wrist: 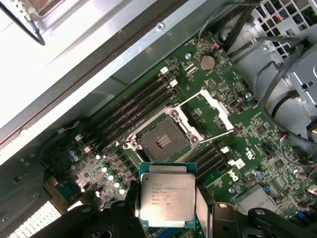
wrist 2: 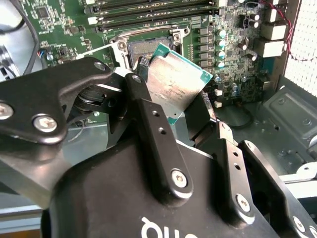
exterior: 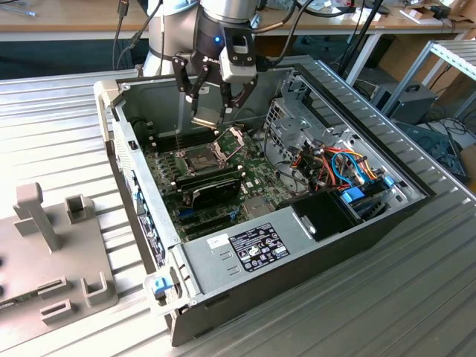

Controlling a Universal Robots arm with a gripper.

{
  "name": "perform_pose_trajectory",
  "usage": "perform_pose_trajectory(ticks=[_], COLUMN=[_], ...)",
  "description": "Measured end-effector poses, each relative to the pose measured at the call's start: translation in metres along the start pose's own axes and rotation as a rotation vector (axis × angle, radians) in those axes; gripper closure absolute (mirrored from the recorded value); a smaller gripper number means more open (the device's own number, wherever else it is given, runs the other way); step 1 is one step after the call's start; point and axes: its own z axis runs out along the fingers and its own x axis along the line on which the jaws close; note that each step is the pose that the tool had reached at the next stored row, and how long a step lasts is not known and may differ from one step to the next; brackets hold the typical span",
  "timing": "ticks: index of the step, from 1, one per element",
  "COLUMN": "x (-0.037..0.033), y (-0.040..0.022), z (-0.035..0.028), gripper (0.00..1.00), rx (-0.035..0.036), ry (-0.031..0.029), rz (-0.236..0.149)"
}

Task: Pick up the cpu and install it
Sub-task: 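Place the cpu into insertion slot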

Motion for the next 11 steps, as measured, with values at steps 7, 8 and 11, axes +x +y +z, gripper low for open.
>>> perform_pose_trajectory(ticks=[7,8,11], x=[0.0,0.0,0.0], y=[0.0002,0.0003,0.0004], z=[0.0031,0.0039,0.0056], gripper=[0.45,0.45,0.45], rx=[-0.0008,-0.0008,-0.0011], ry=[0.0108,0.0132,0.0176], rz=[0.149,0.182,0.244])
